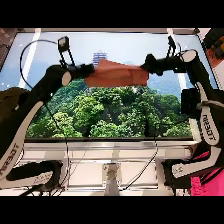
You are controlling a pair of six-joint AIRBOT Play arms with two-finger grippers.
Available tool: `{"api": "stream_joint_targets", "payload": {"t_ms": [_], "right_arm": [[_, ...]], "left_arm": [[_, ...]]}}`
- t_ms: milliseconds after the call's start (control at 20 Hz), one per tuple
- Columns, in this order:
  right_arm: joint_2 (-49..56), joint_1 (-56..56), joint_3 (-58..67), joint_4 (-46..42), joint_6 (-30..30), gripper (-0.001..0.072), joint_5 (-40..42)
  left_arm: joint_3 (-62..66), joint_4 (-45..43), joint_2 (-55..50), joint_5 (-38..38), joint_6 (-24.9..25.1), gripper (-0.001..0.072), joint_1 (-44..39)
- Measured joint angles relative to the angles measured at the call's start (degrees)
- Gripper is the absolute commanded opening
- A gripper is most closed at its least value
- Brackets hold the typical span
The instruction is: Fold the clothes and pants, and hang the long-sleeved shirts on hangers.
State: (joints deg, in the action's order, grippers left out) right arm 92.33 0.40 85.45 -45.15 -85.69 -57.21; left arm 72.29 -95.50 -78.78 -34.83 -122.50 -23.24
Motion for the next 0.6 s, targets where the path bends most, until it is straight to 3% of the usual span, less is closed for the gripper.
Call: {"api": "stream_joint_targets", "payload": {"t_ms": [400,600], "right_arm": [[-15.5,1.9,-27.4,0.0,1.6,0.0016,1.0],[-24.8,2.6,-40.7,1.8,1.4,0.0016,1.5]], "left_arm": [[-16.7,-0.7,12.1,-0.7,-0.9,0.0006,-9.1],[-22.4,-3.8,16.7,-1.2,-8.3,0.0005,-16.0]]}}
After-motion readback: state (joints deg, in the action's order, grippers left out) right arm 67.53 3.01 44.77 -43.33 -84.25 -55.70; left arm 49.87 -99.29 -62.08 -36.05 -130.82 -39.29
